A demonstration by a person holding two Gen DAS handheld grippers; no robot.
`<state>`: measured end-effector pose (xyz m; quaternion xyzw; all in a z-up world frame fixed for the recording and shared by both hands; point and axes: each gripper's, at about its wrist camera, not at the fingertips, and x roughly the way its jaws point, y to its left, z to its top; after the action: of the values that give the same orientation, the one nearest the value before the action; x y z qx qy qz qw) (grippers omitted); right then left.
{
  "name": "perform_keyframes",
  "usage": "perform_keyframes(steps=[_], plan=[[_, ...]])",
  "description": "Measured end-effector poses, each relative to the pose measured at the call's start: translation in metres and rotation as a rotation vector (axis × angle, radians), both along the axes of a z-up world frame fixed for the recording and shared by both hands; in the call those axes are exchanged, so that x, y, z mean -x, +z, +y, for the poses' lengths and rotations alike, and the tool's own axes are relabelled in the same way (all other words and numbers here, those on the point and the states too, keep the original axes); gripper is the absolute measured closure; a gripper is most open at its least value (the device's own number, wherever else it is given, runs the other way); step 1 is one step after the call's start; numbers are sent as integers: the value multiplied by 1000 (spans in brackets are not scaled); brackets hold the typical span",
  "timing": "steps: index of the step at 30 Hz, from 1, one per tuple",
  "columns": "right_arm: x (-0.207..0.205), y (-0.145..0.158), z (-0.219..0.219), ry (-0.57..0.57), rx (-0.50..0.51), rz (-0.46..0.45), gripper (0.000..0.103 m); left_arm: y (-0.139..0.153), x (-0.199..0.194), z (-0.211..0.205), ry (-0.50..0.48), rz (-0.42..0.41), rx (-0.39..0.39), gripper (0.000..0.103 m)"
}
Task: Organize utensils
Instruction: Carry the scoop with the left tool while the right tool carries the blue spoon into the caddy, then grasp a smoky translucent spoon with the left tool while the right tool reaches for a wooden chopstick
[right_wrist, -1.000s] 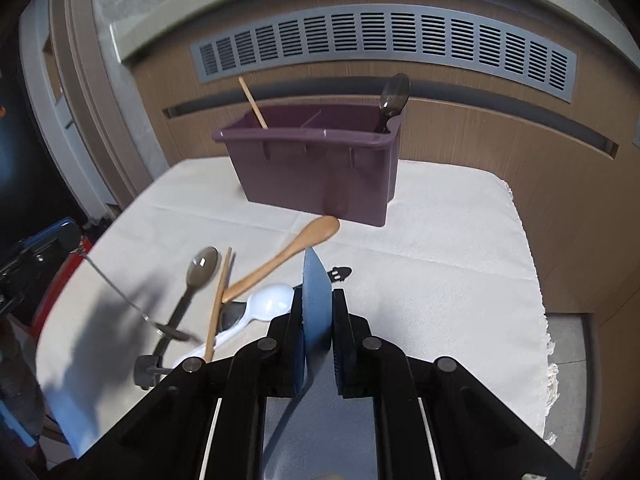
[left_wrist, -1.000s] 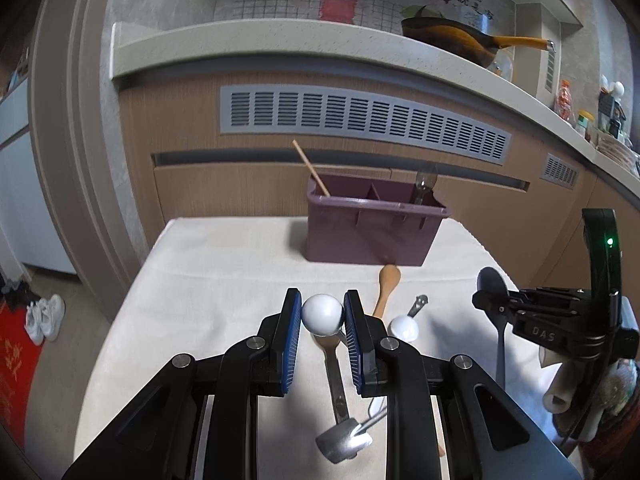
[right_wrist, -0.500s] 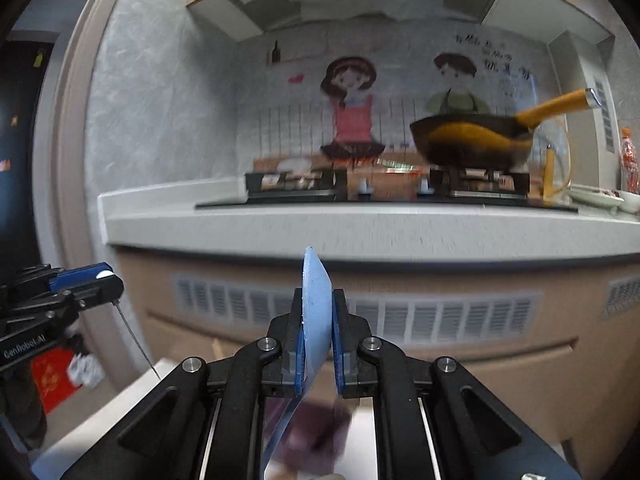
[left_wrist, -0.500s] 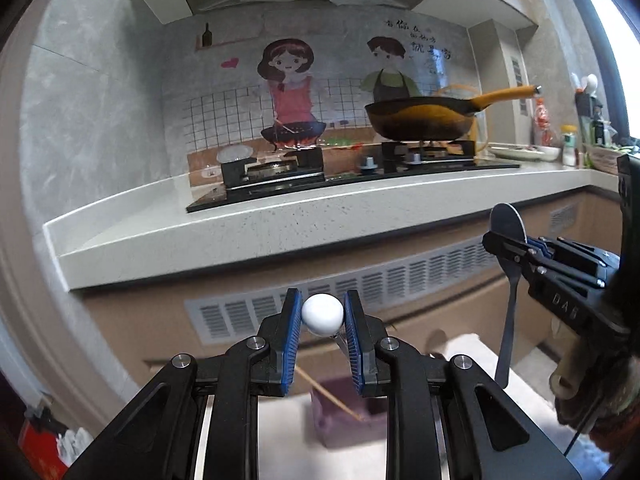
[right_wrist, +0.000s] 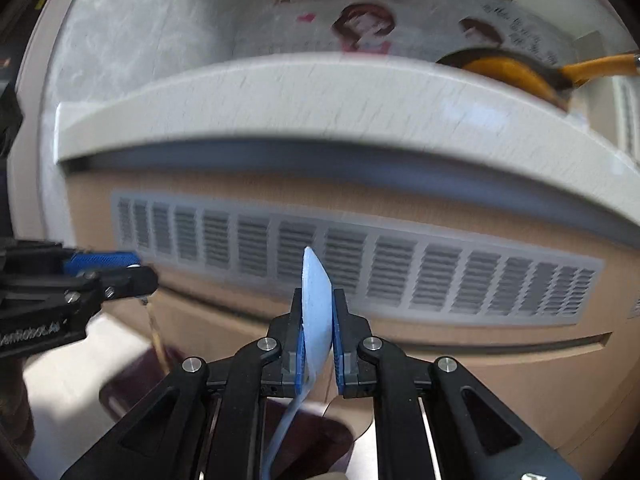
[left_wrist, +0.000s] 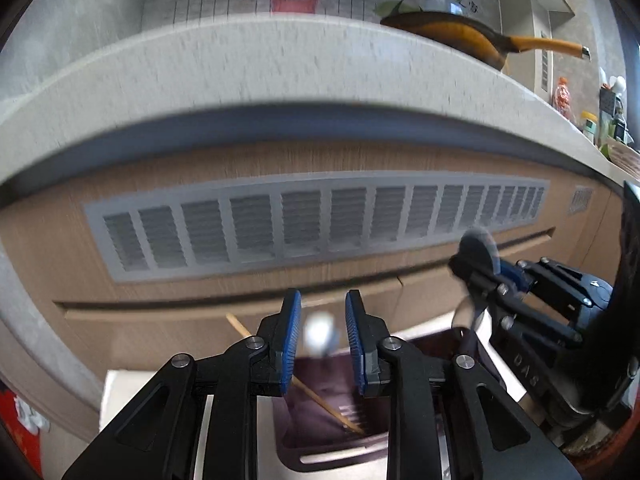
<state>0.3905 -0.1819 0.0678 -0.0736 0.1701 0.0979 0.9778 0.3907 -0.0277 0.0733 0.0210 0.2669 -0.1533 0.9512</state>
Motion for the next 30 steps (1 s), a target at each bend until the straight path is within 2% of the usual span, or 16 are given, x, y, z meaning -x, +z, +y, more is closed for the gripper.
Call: perform_keyframes(steps=[1,3,7,10,12,14,16,20,24,27,28,30], plan=[[0,-4,0,19,12,29,87,-3,1,0,-10,4,4,62],[4,-8,-3,45,6,70,81,-1,9,3,-28,0,20,46],[36,8,-17,28,-22,40,67,16,37,21,-5,-47,66,44],[69,20,-29,-9,-22,-5,43,19,66,41,48,-80,93,40],[88,21,-35,-22,-14,-17,43,11,82,55,74,-73,102,38],[103,16,-38,-20,-6,21,43,-5,94,63,93,-20,106,38],[113,4,-39,6,-13,99,43,-35,109,67,100,76,107,38],[125,-43,-23,46,-7,302,43,-87,140,68,121,213,109,38],[132,-88,-9,83,-88,492,46,-120,162,71,157,314,141,39],[136,-106,13,145,-81,559,47,-133,176,80,167,346,152,40],[137,-108,24,170,-51,562,51,-134,180,82,169,345,147,41],[138,-110,44,231,-10,573,67,-132,182,84,181,333,136,45]])
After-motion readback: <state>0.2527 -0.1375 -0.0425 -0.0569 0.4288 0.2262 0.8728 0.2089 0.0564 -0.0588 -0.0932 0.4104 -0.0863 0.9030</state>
